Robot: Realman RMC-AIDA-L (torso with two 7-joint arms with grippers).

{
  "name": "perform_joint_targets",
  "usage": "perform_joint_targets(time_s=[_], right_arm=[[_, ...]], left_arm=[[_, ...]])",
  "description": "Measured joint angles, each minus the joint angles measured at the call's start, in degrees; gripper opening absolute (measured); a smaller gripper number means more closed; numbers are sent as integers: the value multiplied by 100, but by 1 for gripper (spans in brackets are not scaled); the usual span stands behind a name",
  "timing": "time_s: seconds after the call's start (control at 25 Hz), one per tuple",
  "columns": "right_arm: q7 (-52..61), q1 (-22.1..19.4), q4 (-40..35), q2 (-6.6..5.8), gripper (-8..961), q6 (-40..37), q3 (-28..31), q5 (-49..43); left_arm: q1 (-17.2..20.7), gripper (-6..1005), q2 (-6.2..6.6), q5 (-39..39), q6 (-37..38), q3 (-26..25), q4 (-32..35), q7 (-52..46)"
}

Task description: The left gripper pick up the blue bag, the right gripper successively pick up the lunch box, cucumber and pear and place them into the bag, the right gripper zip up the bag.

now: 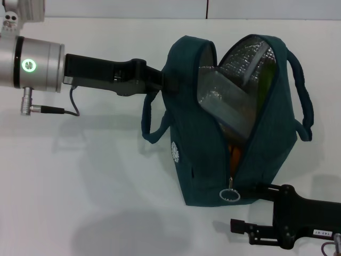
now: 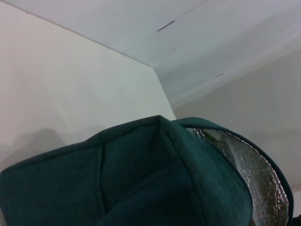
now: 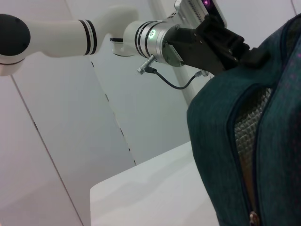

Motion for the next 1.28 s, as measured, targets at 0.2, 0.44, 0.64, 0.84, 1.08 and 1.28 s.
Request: perform_joint_targets(time_s=[0.2, 0.44, 0.64, 0.84, 1.08, 1.28], right_arm=[[0, 89, 0, 0, 735, 32, -130, 43], [-1, 159, -9, 5, 719, 194, -248, 65], [-2, 183, -41, 8, 638, 337, -264, 136], [-4, 216, -48, 9, 415, 432, -383, 310], [-14, 239, -59, 9, 293, 464, -463, 419], [-14, 241, -58, 9, 191, 471, -468, 423]], left_arm=[[5, 52, -3, -47, 10, -1, 0, 22], [5, 52, -3, -50, 12, 0, 0, 32], [4, 53, -1, -53, 8, 1, 0, 45], [7, 53, 2, -56, 5, 0, 0, 58], [10, 53, 5, -56, 4, 0, 0, 85], [9, 53, 5, -56, 7, -1, 0, 119]])
